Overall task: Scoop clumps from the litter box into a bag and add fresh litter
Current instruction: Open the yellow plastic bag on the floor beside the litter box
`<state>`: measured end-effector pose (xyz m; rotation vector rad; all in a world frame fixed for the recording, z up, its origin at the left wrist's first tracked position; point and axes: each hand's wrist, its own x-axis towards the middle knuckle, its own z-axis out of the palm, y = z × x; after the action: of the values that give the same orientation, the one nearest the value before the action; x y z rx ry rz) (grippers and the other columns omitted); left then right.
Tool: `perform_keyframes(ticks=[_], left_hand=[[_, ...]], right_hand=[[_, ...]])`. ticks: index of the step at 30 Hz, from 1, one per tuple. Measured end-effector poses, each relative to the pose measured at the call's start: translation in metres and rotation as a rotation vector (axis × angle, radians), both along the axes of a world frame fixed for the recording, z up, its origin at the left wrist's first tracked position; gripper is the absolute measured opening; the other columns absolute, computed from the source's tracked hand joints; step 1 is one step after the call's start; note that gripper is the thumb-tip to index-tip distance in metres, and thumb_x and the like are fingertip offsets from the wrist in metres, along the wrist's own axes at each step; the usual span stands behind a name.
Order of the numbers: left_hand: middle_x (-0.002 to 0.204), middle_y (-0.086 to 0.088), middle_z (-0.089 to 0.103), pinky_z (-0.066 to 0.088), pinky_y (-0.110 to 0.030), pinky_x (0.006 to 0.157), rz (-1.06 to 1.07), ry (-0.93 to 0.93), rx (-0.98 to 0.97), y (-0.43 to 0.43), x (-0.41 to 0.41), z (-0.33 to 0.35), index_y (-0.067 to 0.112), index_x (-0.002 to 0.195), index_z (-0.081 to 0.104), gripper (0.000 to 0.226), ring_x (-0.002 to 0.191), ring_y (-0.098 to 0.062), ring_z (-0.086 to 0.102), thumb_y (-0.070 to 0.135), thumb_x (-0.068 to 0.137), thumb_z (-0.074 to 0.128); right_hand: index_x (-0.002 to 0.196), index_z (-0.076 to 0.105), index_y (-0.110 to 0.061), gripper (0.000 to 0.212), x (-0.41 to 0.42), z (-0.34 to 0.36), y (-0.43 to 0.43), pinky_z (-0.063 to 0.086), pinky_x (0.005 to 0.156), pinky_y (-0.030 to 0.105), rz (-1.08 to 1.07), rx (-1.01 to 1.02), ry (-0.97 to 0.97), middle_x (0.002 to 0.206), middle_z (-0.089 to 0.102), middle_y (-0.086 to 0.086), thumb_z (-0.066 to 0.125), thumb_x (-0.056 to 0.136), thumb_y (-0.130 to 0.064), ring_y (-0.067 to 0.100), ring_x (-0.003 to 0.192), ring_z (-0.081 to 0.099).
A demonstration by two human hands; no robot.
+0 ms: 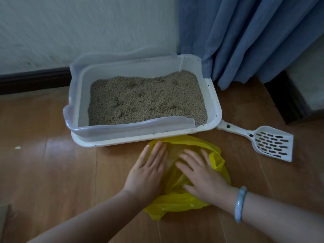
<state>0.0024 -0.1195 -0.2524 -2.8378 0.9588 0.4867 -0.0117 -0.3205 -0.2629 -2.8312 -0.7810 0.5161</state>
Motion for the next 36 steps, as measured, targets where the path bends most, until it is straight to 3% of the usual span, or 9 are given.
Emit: perform_keyframes(ticks=[3, 7, 12, 16, 18, 21, 25, 32, 36], left_hand=[[0.129, -0.011, 0.059, 0.035, -0.043, 0.106, -0.108, 0.091, -0.094, -0.006, -0.006, -0.003, 0.005, 0.125, 0.059, 0.068, 0.122, -0.028, 0.054, 0.046, 0.075, 0.039], [0.118, -0.004, 0.064, 0.051, -0.03, 0.089, -0.008, 0.218, -0.108, -0.008, -0.021, -0.004, 0.01, 0.12, 0.062, 0.078, 0.107, -0.019, 0.062, 0.065, 0.07, 0.041], [0.159, -0.007, -0.004, 0.007, -0.039, 0.118, 0.03, 0.269, 0.067, -0.004, -0.029, -0.004, 0.009, 0.149, -0.008, 0.11, 0.145, -0.024, 0.004, 0.074, 0.075, 0.041], [0.159, -0.005, -0.009, 0.008, -0.039, 0.117, 0.073, 0.261, 0.092, -0.001, -0.027, -0.006, 0.012, 0.148, -0.015, 0.118, 0.146, -0.022, 0.003, 0.075, 0.071, 0.048], [0.159, -0.007, 0.004, 0.015, -0.039, 0.116, 0.052, 0.227, 0.042, 0.002, -0.025, -0.007, 0.011, 0.151, -0.002, 0.117, 0.144, -0.023, 0.013, 0.076, 0.068, 0.049], [0.129, -0.002, 0.057, 0.047, -0.031, 0.092, -0.064, 0.143, -0.157, 0.005, -0.02, -0.004, 0.018, 0.13, 0.051, 0.09, 0.113, -0.02, 0.056, 0.073, 0.059, 0.057], [0.126, -0.004, 0.058, 0.03, -0.038, 0.104, -0.16, -0.013, -0.244, 0.008, -0.016, -0.004, 0.016, 0.124, 0.055, 0.074, 0.122, -0.023, 0.047, 0.062, 0.066, 0.058], [0.148, -0.012, 0.039, 0.012, -0.042, 0.113, -0.067, 0.039, -0.06, 0.015, -0.011, -0.01, 0.004, 0.141, 0.038, 0.108, 0.137, -0.026, 0.028, 0.078, 0.063, 0.043], [0.142, -0.011, 0.047, 0.031, -0.042, 0.11, 0.086, 0.152, -0.026, 0.017, -0.007, -0.025, 0.004, 0.141, 0.039, 0.125, 0.127, -0.027, 0.049, 0.086, 0.047, 0.048]], right_hand=[[0.093, 0.061, -0.025, 0.043, -0.007, -0.012, 0.002, 0.041, 0.103, 0.043, 0.248, 0.083, -0.123, 0.109, 0.061, 0.001, 0.079, 0.054, -0.03, 0.022, 0.113, 0.054], [0.095, 0.064, -0.032, 0.044, -0.006, -0.027, 0.006, 0.039, 0.096, 0.056, 0.265, -0.007, -0.087, 0.117, 0.061, -0.002, 0.08, 0.055, -0.035, 0.024, 0.12, 0.054], [0.108, 0.064, -0.036, 0.039, 0.001, -0.025, 0.007, 0.055, 0.066, 0.051, -0.025, -0.05, -0.121, 0.107, 0.068, -0.004, 0.069, 0.07, -0.04, 0.025, 0.095, 0.067], [0.095, 0.071, -0.028, 0.026, 0.011, -0.025, 0.006, 0.057, 0.064, 0.039, -0.198, -0.13, -0.078, 0.083, 0.071, 0.006, 0.069, 0.069, -0.032, 0.032, 0.078, 0.068], [0.107, 0.067, -0.028, 0.031, 0.015, -0.017, 0.009, 0.056, 0.073, 0.04, -0.191, -0.159, -0.006, 0.094, 0.07, 0.007, 0.069, 0.076, -0.034, 0.033, 0.091, 0.065], [0.13, 0.047, -0.03, 0.04, 0.014, -0.007, 0.008, 0.048, 0.078, 0.036, -0.145, -0.082, 0.026, 0.113, 0.061, 0.003, 0.049, 0.091, -0.039, 0.029, 0.106, 0.058], [0.097, 0.061, -0.025, 0.023, 0.009, 0.012, 0.001, 0.048, 0.073, 0.033, 0.083, 0.11, -0.132, 0.096, 0.06, -0.006, 0.052, 0.08, -0.038, 0.019, 0.092, 0.057], [0.146, 0.027, -0.024, 0.104, 0.005, 0.001, -0.018, 0.014, 0.111, 0.054, 0.202, -0.089, -0.146, 0.154, 0.024, 0.007, 0.058, 0.059, -0.072, 0.026, 0.143, 0.016], [0.148, 0.019, -0.012, 0.128, 0.01, -0.02, -0.021, 0.01, 0.11, 0.054, 0.147, -0.218, -0.011, 0.155, 0.022, 0.007, 0.057, 0.048, -0.083, 0.024, 0.144, 0.013]])
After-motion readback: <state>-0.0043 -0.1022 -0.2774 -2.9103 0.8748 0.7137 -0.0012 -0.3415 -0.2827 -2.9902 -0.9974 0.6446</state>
